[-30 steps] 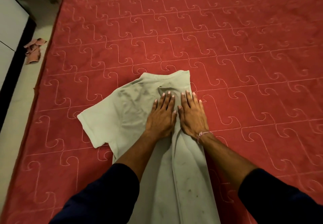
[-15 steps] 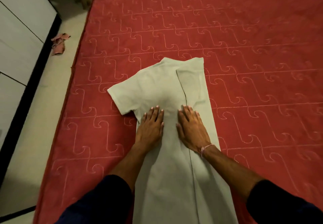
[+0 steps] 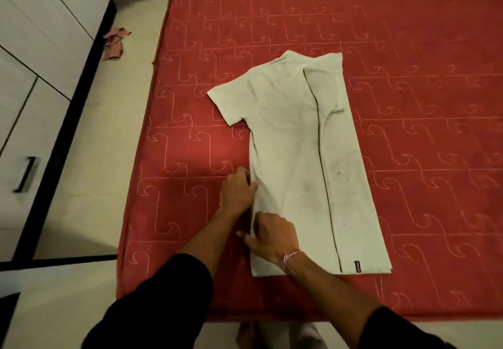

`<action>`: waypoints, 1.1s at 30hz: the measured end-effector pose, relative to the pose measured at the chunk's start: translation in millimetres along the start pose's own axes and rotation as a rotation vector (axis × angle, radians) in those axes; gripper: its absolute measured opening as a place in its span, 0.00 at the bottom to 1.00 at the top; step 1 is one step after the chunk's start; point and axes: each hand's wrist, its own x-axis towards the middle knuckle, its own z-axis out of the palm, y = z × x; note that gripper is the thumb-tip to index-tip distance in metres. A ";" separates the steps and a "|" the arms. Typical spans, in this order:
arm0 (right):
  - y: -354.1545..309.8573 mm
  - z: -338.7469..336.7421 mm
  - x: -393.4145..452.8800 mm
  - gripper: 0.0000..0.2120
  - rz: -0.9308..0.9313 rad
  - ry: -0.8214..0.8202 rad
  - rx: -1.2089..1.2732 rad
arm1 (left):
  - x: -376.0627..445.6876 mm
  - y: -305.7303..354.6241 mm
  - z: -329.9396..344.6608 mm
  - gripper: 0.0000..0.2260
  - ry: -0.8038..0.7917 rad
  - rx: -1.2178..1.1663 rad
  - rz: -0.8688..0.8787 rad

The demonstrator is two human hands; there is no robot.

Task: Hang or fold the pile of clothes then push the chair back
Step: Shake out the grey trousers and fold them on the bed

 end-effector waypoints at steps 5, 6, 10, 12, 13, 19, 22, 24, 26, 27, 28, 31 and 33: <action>-11.4 10.2 -14.7 0.13 0.170 0.015 0.192 | -7.7 0.4 -1.0 0.03 0.053 -0.076 -0.117; -11.6 8.0 -15.4 0.11 0.178 0.022 0.218 | -6.7 1.4 -1.9 0.02 0.065 -0.104 -0.138; -10.8 3.2 -21.1 0.09 0.166 0.067 0.264 | -1.6 8.2 -1.4 0.02 0.087 -0.198 -0.245; -10.3 4.4 -24.8 0.11 0.160 0.068 0.261 | 1.1 7.4 1.5 0.05 0.094 -0.250 -0.293; -7.8 5.0 -26.8 0.13 0.156 0.056 0.260 | 2.4 8.5 4.3 0.07 0.101 -0.279 -0.311; 9.3 -1.8 -29.3 0.10 0.229 0.054 0.500 | 13.8 18.1 4.8 0.11 0.122 -0.414 -0.392; 28.6 -10.8 -31.4 0.13 0.291 0.089 0.652 | 23.4 34.5 6.7 0.08 0.126 -0.497 -0.340; 46.0 -19.4 -35.7 0.12 0.341 0.102 0.708 | 29.2 54.2 12.9 0.08 0.126 -0.494 -0.296; 65.9 -26.5 -40.2 0.08 0.392 0.130 0.739 | 35.8 73.7 23.8 0.08 0.107 -0.507 -0.246; 74.7 -28.6 -42.3 0.06 0.407 0.148 0.749 | 39.4 81.2 30.0 0.08 0.091 -0.511 -0.224; 85.1 -29.8 -45.7 0.05 0.415 0.170 0.755 | 43.3 87.3 40.0 0.07 0.071 -0.503 -0.205; 107.2 -31.5 -55.0 0.08 0.408 0.202 0.746 | 44.4 105.5 60.8 0.06 0.018 -0.463 -0.140; 117.9 -31.0 -60.6 0.08 0.386 0.245 0.691 | 35.8 118.0 67.7 0.06 -0.024 -0.421 -0.077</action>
